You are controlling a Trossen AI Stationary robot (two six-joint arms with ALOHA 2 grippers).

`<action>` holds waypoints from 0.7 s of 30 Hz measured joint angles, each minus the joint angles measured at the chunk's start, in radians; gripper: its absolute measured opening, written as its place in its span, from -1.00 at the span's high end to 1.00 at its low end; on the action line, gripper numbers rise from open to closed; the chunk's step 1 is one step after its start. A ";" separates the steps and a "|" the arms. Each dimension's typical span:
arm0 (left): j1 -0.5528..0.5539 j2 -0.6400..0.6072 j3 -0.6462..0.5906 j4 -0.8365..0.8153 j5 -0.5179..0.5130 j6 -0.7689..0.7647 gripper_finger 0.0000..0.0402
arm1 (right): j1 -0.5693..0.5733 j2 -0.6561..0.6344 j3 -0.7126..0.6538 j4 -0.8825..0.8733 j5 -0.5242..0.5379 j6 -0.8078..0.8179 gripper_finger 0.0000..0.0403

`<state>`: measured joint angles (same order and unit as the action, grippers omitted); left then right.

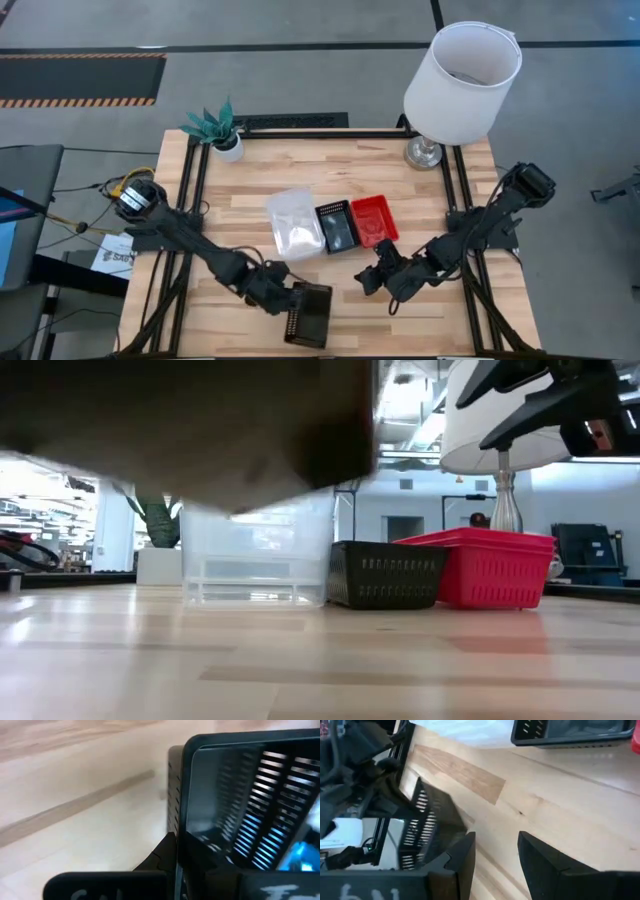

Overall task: Stack baskets by color
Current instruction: Stack the bottom black bin on the top black bin

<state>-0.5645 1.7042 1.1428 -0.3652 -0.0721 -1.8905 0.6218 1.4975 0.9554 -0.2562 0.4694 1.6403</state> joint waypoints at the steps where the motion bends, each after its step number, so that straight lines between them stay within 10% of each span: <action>1: -0.013 0.008 0.000 -0.008 -0.024 -0.043 1.00 | 0.000 0.000 0.000 0.000 0.000 0.000 0.16; 21: 0.059 0.162 0.000 0.069 -0.048 -0.069 1.00 | 0.026 0.009 0.000 0.007 -0.026 0.033 0.17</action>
<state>-0.5055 1.8663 1.1424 -0.2965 -0.1196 -1.9598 0.6478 1.5062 0.9552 -0.2490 0.4436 1.6731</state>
